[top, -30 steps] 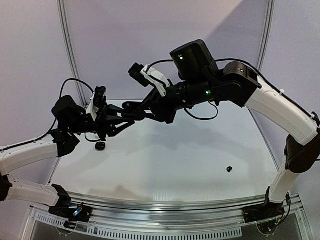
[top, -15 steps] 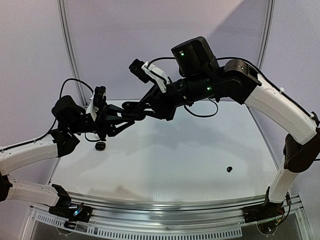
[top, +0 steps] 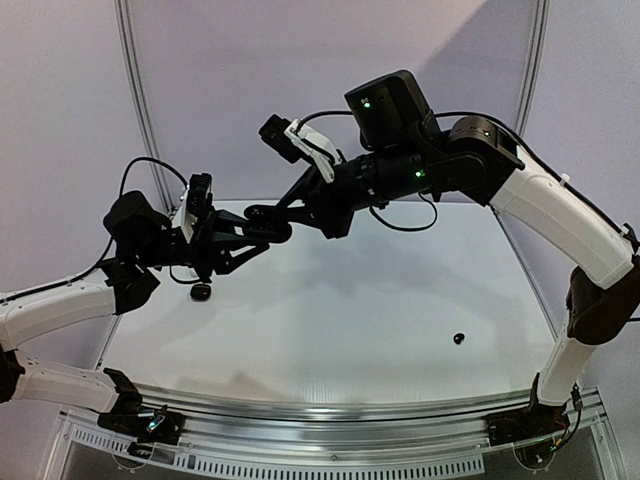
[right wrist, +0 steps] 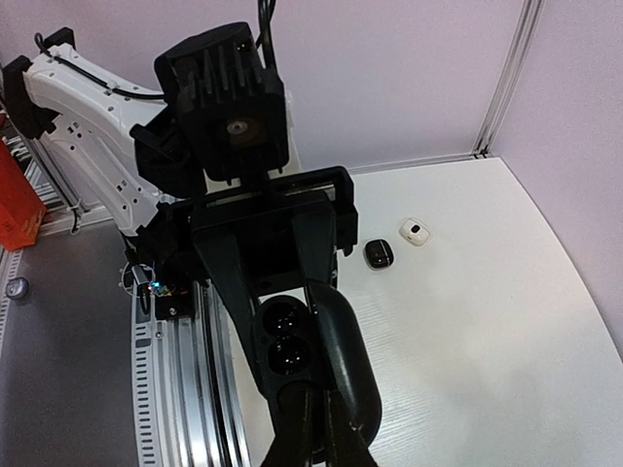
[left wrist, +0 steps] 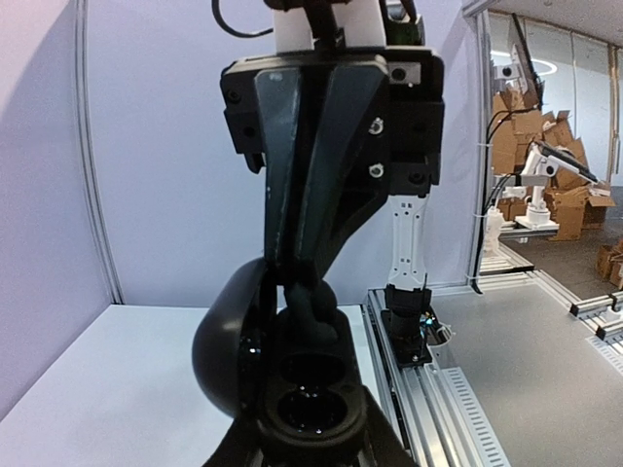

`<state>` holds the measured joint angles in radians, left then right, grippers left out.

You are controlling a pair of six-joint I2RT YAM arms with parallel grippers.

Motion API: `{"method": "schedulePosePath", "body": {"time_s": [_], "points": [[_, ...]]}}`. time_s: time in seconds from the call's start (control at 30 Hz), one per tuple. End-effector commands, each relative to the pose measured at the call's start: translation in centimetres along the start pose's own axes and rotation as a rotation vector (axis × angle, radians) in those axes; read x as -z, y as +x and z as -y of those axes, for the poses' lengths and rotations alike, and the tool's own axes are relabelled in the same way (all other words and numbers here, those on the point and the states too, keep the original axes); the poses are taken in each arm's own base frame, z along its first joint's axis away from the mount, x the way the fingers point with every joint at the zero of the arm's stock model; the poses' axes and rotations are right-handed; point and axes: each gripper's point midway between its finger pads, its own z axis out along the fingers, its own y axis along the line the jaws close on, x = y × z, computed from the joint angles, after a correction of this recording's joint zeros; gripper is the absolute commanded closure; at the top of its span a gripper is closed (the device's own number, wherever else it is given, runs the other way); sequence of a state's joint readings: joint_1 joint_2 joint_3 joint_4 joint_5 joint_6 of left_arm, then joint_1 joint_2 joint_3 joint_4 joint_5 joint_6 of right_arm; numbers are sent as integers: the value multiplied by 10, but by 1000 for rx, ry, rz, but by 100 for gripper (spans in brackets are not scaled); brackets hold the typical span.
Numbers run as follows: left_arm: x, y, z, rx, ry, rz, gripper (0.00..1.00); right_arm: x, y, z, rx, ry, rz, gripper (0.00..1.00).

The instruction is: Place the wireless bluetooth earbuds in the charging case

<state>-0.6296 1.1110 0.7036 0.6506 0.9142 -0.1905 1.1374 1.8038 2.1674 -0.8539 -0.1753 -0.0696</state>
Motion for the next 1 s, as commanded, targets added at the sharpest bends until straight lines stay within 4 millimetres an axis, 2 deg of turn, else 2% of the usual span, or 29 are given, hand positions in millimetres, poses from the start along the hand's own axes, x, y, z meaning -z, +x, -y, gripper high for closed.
{"method": "schedulePosePath", "body": {"time_s": [0.0,0.23,0.47,0.63,0.83,0.97], "points": [[3,-9,6,-32,16,28,100,-6,12,-2,25,-34,-47,93],[3,-11,6,-36,12,35,100,-9,24,-5,21,-54,-92,88],[3,-10,6,-36,14,33,100,-12,26,-5,21,-58,-100,92],[3,-10,5,-46,9,34,100,-13,28,-8,10,-73,-113,84],[3,-10,4,-76,1,32,100,-14,29,-5,-3,-59,-122,85],[3,-10,3,-89,-6,29,100,-17,31,-6,-4,-67,-127,93]]}}
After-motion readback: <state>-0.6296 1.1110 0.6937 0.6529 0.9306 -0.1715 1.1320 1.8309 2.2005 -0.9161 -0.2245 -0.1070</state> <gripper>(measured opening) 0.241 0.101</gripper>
